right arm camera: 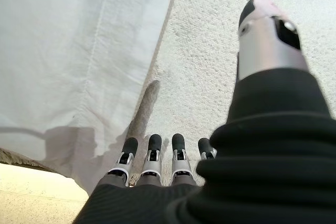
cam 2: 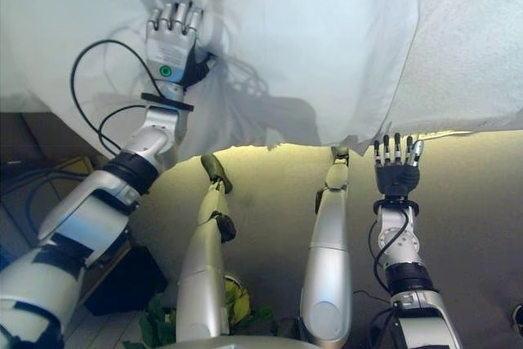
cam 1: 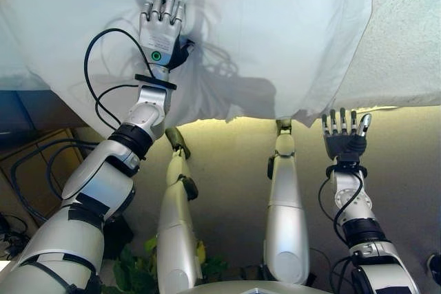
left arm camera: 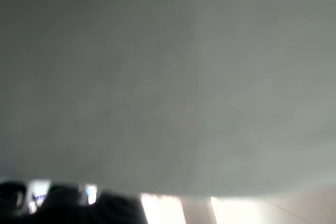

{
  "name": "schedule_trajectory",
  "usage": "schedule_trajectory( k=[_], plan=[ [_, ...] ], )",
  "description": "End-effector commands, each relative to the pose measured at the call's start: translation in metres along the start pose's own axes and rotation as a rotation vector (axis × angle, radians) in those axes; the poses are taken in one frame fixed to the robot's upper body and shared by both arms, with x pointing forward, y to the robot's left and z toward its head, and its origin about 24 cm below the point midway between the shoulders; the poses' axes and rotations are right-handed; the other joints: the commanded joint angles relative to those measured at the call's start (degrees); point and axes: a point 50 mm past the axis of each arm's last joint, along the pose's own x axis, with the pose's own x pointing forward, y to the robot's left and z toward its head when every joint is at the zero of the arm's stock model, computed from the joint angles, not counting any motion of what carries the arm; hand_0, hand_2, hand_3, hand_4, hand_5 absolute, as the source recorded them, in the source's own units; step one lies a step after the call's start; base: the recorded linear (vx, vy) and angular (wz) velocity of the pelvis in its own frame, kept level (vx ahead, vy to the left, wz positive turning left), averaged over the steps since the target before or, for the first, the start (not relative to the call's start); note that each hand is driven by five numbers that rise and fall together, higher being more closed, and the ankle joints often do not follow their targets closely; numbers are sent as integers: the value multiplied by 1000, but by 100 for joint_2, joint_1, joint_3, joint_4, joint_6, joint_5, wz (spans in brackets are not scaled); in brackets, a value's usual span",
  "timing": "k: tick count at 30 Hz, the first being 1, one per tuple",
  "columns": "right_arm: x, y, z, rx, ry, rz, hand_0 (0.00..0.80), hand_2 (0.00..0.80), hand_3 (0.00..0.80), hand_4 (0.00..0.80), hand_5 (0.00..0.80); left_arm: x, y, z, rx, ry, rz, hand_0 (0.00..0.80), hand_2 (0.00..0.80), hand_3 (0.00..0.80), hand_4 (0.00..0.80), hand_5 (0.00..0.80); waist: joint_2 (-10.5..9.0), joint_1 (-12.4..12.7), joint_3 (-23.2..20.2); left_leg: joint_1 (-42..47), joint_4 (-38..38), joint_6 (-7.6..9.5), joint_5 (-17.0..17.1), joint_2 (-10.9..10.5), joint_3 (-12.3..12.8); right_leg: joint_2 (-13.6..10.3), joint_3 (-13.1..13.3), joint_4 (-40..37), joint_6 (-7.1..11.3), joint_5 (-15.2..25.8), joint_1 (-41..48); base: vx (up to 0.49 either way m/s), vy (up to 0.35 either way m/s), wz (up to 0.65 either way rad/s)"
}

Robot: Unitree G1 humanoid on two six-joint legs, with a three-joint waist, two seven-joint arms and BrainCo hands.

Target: Make the bed neatly

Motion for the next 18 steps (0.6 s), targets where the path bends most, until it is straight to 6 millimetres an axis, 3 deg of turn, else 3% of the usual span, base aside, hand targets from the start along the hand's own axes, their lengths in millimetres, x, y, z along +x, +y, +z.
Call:
schedule_trajectory(
  k=[1,7,11,18],
  plan=[
    [2,11,24,-31,-76,64,0,0,0,0,0,-20,-27,-30,25,102,-226,800,800,800,800,800,-197,-26,203,-330,409,8,42,3,-114,338,-257,-556,-377,855,80,0,0,0],
    [-11,-10,24,-2,-77,27,0,0,0,0,0,-39,-34,-26,-144,119,-229,800,800,800,800,800,-256,37,203,56,472,22,-18,14,-107,300,-394,-565,-389,807,538,7,-21,0],
    [-25,-28,25,15,-81,-9,0,0,0,0,0,-71,-46,-23,-252,139,-279,800,800,800,800,800,-297,134,203,501,509,32,-109,12,-143,261,-548,-581,-393,775,1039,26,-63,-3],
    [-45,-36,18,31,-75,-33,0,0,0,0,0,-135,-66,-11,-302,135,-475,800,800,800,800,800,-463,253,203,1025,503,42,-244,68,-214,309,-739,-661,-372,758,1680,19,-95,5]
  ],
)
